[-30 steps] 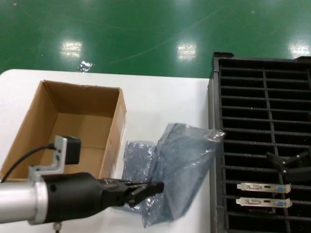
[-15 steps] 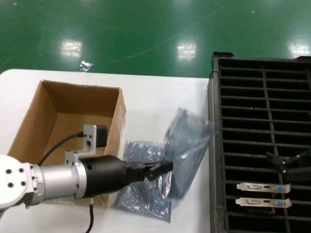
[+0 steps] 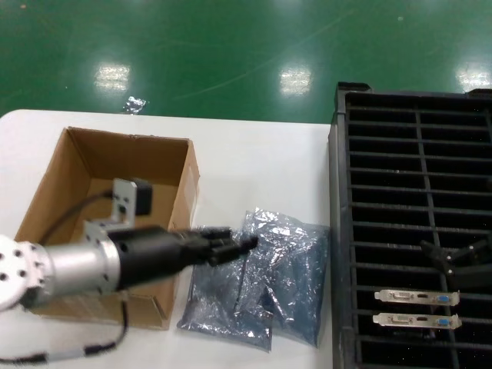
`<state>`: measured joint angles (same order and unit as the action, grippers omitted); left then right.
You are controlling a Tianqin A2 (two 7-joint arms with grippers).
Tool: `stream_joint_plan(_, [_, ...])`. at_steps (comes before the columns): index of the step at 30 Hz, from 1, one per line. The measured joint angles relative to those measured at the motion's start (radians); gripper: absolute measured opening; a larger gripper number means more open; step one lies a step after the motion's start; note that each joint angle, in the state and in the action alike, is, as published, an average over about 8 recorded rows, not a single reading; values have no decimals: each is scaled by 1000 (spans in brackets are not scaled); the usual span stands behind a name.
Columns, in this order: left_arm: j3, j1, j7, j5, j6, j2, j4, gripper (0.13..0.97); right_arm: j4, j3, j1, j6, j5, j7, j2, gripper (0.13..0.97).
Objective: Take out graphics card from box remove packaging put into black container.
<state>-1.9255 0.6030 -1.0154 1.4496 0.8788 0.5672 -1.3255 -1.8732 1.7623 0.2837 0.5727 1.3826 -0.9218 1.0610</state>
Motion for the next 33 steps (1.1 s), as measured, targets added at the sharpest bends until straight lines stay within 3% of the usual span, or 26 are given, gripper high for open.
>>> stream_joint_plan(5, [50,-7,69,-78,-27,77,-133,415,0,0,0,0,0,0,0,966])
stream_joint_plan(9, [110,-45,145,-199,-80,147,-278,517,0,0,0,0,0,0,0,966])
stream_joint_plan(11, [138,-69,180,-260,-109,169,-336,568,0,0,0,0,0,0,0,966])
stream_joint_plan(13, [159,-89,207,-299,-133,180,-371,568,1,-1,-1,-2,2,3,-3,966])
stream_joint_plan(17, [173,-109,236,-307,-159,175,-385,618,7,-4,-7,-14,10,22,-19,966])
stream_joint_plan(23, [180,-138,282,-260,-202,146,-374,765,24,-14,-25,-49,36,79,-66,966])
stream_joint_plan(33, [200,-204,386,-173,-298,87,-360,895,59,-35,-62,-124,91,200,-165,966])
